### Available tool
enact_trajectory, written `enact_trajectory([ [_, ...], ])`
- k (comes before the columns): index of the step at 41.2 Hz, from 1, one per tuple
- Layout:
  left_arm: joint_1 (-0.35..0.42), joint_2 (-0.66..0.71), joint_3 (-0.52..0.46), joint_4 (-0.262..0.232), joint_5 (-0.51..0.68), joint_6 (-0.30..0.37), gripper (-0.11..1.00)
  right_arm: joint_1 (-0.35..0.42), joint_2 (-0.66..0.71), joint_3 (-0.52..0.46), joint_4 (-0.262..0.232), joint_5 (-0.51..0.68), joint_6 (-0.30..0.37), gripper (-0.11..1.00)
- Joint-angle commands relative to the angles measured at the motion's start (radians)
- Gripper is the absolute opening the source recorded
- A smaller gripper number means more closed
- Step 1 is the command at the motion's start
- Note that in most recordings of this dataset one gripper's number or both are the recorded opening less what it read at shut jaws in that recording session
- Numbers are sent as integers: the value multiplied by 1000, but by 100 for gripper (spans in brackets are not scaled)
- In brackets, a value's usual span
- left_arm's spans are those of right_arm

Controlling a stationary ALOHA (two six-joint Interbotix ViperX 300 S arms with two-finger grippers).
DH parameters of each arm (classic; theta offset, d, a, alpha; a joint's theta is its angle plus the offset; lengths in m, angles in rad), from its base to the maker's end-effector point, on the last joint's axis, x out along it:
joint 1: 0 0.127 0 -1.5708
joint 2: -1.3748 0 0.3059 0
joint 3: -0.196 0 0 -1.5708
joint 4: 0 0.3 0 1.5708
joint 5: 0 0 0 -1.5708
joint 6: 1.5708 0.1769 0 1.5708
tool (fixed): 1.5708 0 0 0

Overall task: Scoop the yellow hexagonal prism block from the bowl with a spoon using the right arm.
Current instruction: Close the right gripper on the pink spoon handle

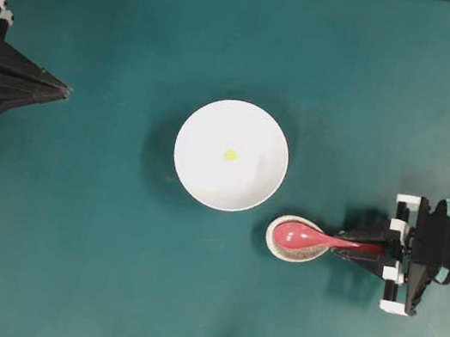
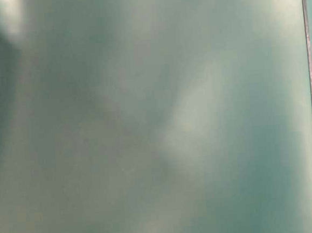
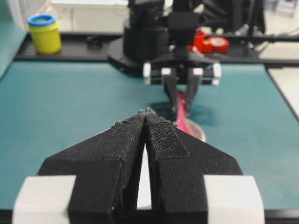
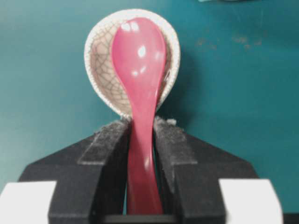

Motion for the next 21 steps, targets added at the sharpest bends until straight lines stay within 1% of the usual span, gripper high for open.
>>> enact_trajectory([
  [1,2,8,-17,0,-5,0,0,3,-11,-6,-3,-8,0,22],
  [9,2,8,-17,2,-5,0,0,3,-18,-9,-5,-3,0,21],
  [21,2,9,-17,2,-5,0,0,3,-67,2,2,14,2,19],
])
